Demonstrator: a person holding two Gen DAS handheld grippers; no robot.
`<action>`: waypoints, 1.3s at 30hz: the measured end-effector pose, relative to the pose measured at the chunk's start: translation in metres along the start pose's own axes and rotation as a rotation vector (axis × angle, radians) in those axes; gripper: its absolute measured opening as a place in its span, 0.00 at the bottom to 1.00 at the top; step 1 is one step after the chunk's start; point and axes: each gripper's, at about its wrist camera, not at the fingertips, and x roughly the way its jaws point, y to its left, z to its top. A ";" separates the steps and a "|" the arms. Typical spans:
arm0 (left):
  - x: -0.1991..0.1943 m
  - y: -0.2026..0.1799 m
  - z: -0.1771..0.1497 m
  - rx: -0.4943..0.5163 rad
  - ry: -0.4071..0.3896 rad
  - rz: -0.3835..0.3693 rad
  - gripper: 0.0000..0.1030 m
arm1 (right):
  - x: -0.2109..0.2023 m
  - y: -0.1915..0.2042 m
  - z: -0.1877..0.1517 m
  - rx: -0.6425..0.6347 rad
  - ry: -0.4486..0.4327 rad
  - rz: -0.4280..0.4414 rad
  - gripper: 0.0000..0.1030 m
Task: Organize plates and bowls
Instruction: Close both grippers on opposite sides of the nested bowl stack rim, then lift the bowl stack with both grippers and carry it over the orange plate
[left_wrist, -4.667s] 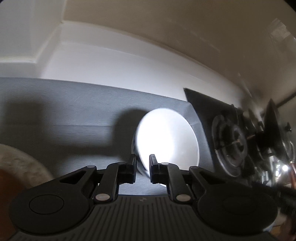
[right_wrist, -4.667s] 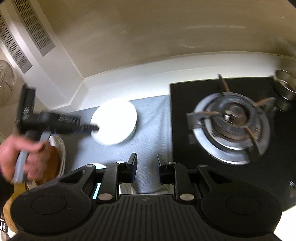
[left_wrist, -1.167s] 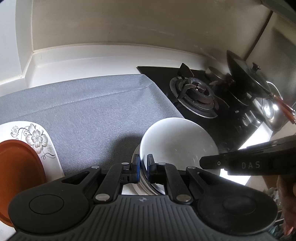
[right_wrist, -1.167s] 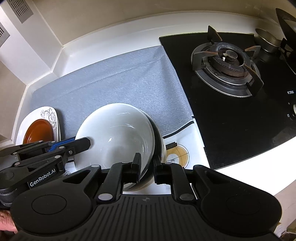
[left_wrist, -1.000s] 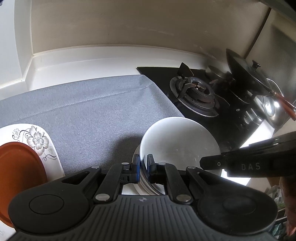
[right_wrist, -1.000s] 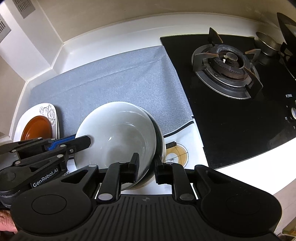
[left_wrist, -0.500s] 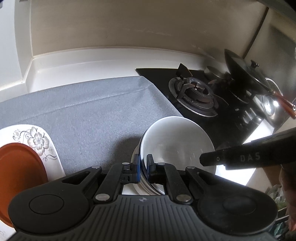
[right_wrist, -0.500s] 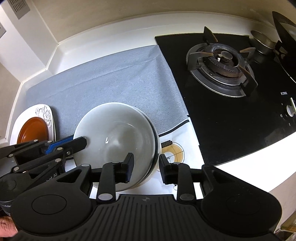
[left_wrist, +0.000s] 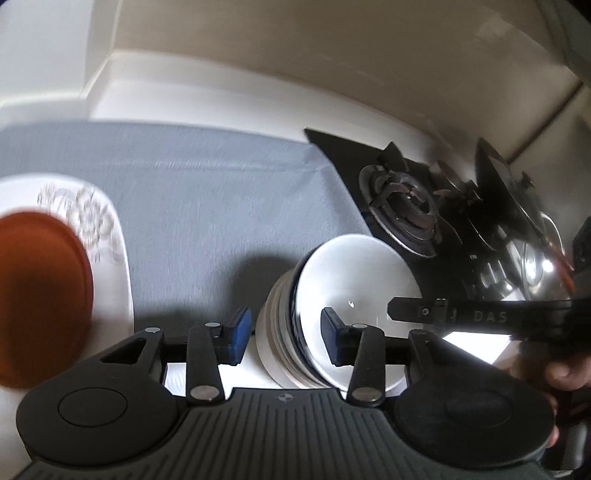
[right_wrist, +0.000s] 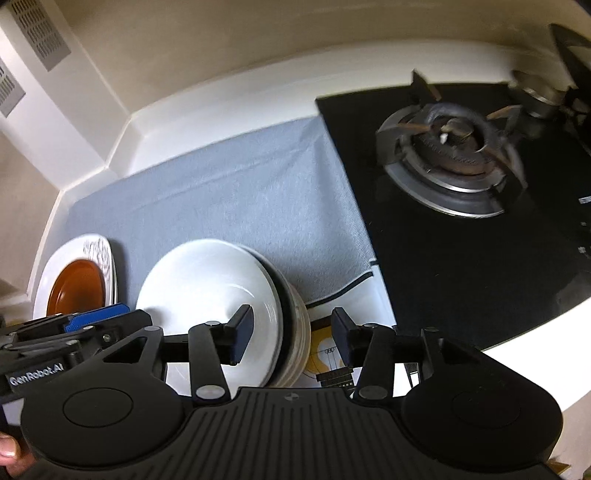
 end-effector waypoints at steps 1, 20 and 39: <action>0.002 0.001 -0.001 -0.020 0.007 0.004 0.48 | 0.004 -0.001 0.001 -0.008 0.015 0.004 0.48; 0.035 -0.009 -0.028 -0.378 0.011 0.111 0.48 | 0.058 -0.014 0.028 -0.190 0.238 0.199 0.52; 0.037 -0.018 -0.047 -0.484 -0.044 0.174 0.42 | 0.075 -0.012 0.038 -0.317 0.282 0.321 0.56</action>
